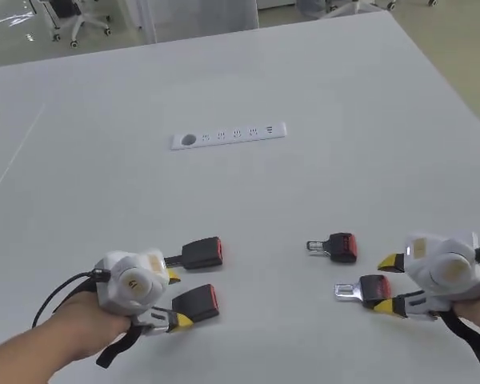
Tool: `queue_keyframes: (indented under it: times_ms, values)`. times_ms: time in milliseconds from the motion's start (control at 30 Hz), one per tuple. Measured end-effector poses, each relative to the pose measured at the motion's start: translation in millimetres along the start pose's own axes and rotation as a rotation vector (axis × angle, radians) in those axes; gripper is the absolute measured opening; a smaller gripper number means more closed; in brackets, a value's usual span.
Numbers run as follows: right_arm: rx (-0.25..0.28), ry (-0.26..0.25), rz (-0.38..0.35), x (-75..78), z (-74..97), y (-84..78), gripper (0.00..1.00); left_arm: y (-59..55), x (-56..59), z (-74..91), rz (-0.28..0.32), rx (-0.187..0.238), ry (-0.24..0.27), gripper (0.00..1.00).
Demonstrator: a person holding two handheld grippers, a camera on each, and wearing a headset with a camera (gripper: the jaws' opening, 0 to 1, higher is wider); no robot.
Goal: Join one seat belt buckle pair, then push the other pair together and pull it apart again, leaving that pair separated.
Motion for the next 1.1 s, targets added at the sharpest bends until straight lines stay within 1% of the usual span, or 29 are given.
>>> queue_keyframes:
  times_ms: [133,200,267,300,333,433,467,500,567,633,667,800,933,1000,1100]
  values:
    - [-0.012,0.024,0.005,0.1,-6.0,-0.9,0.38,-2.9,3.6,-4.4,-0.02,-0.026,-0.028,0.42]
    - [-0.019,0.033,0.011,0.1,-8.5,-2.4,0.38,-4.2,6.0,-4.9,-0.027,-0.038,-0.046,0.39]
    - [-0.026,0.042,0.014,-0.8,-9.3,-3.8,0.38,-5.2,8.0,-4.8,-0.046,-0.05,-0.059,0.34]
    - [-0.028,0.045,0.015,-1.1,-9.4,-4.4,0.37,-5.3,9.3,-5.3,-0.055,-0.052,-0.069,0.33]
    - [-0.03,0.048,0.016,-1.0,-9.9,-5.8,0.37,-5.6,8.7,-5.5,-0.062,-0.053,-0.065,0.33]
    - [-0.021,0.062,0.011,0.0,-9.4,-7.4,0.36,-4.7,8.6,-5.6,-0.078,-0.057,-0.082,0.33]
    - [-0.018,0.067,0.012,-0.6,-9.5,-7.1,0.36,-4.4,9.1,-5.7,-0.105,-0.055,-0.088,0.33]
    - [-0.018,0.073,0.017,-0.8,-9.5,-7.4,0.36,-3.2,9.6,-6.1,-0.146,-0.049,-0.097,0.33]
    - [-0.022,0.089,0.027,-0.3,-9.5,-7.9,0.35,-2.7,11.1,-6.0,-0.172,-0.054,-0.102,0.33]
    - [-0.032,0.102,0.048,-1.0,-9.7,-8.0,0.35,-2.1,11.4,-6.4,-0.185,-0.064,-0.109,0.33]
    - [-0.033,0.107,0.045,-1.1,-9.8,-7.8,0.35,-2.0,11.6,-6.6,-0.195,-0.067,-0.114,0.32]
    - [-0.031,0.12,0.05,-2.1,-9.1,-7.0,0.34,-1.7,11.3,-7.0,-0.198,-0.069,-0.126,0.32]
    - [-0.022,0.134,0.041,-1.1,-9.2,-8.4,0.34,-1.3,12.8,-6.7,-0.206,-0.072,-0.121,0.32]
    - [-0.018,0.145,0.03,-0.3,-9.7,-8.6,0.35,-1.6,12.3,-6.6,-0.2,-0.078,-0.118,0.32]
    - [-0.009,0.156,0.043,-0.2,-9.9,-8.3,0.36,-1.8,11.5,-7.2,-0.2,-0.091,-0.113,0.32]
Point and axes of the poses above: the centre of the closed fingertips' face, and the gripper's own axes: z roughly backward along the fingers, x roughly to its right, y roughly out of its top, the point moved 2 cm from there along z, roughly backward along the fingers, and after that the axes turned 4 degrees about y, right-handed, at the moved point
